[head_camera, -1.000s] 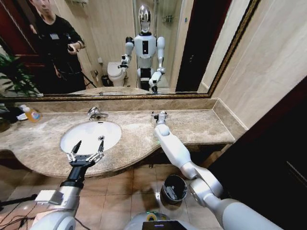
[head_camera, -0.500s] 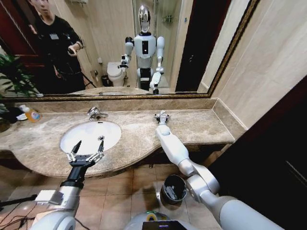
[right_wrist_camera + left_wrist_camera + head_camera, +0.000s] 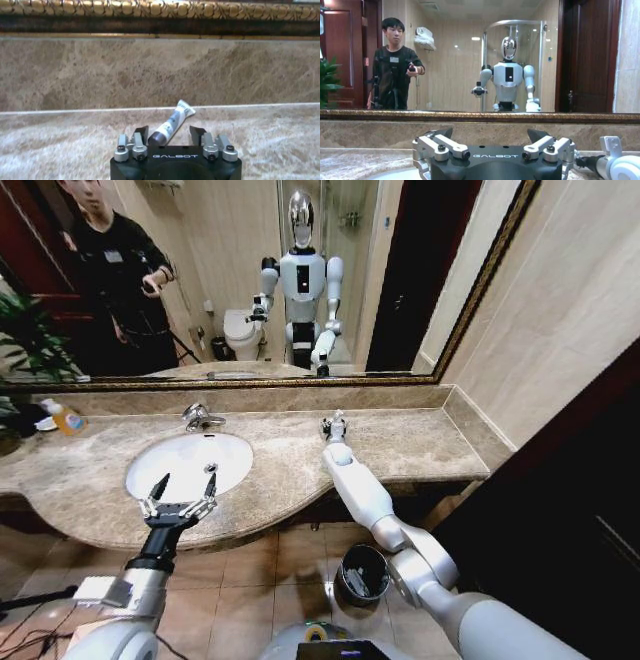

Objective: Pick up the trash from the sink and place it in the trash bin.

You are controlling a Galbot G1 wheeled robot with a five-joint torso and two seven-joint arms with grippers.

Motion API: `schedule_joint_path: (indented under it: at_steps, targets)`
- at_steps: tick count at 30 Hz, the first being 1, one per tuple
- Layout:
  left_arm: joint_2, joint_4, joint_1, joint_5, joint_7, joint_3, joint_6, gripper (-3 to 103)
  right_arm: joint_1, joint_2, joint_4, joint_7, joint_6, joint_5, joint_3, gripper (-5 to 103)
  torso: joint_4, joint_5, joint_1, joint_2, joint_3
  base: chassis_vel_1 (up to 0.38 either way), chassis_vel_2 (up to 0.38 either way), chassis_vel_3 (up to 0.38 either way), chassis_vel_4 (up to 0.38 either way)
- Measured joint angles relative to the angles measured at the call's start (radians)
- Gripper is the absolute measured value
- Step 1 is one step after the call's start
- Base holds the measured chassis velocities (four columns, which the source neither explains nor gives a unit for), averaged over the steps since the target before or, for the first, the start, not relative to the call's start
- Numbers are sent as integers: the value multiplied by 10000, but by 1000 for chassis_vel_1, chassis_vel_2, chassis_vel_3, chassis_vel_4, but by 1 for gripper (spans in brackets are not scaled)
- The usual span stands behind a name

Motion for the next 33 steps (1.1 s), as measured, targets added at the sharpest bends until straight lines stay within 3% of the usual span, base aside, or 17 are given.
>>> schedule_joint_path:
  at_steps: [1, 9, 11, 13, 16, 18, 19, 25, 33]
  targets:
    - [-1, 0, 0, 0, 0, 0, 0, 100, -22, -1, 0, -8, -6, 3, -29, 53, 0, 0, 0, 0, 0, 0, 0, 0, 0]
    - [0, 0, 0, 0, 0, 0, 0, 100, -47, -3, 13, -41, -13, 47, -176, 47, 0, 0, 0, 0, 0, 0, 0, 0, 0]
    - [0, 0, 0, 0, 0, 0, 0, 100, -35, -2, 14, -48, -13, 84, -194, 38, 1, 0, 0, 0, 0, 0, 0, 0, 0]
    - [0, 0, 0, 0, 0, 0, 0, 100, -24, -2, 15, -50, -13, 92, -201, 38, 0, 0, 0, 0, 0, 0, 0, 0, 0]
    - [0, 0, 0, 0, 0, 0, 0, 100, -22, -45, 42, -59, -11, 112, -263, 23, 0, 0, 0, 0, 0, 0, 0, 0, 0]
    - [0, 0, 0, 0, 0, 0, 0, 100, -35, -61, 58, -59, -9, 114, -273, 23, 0, 0, 0, 0, 0, 0, 0, 0, 0]
    - [0, 0, 0, 0, 0, 0, 0, 100, -67, -87, 101, -60, -4, 114, -291, 18, 0, 0, 0, 0, 0, 0, 0, 0, 0]
    - [0, 0, 0, 0, 0, 0, 0, 100, -305, -258, 534, -11, -3, 125, -433, 18, 0, 0, 0, 0, 0, 0, 0, 0, 0]
    - [0, 0, 0, 0, 0, 0, 0, 100, -1357, -1435, 3247, 157, -167, 511, -1130, 18, 0, 0, 0, 0, 0, 0, 0, 0, 0]
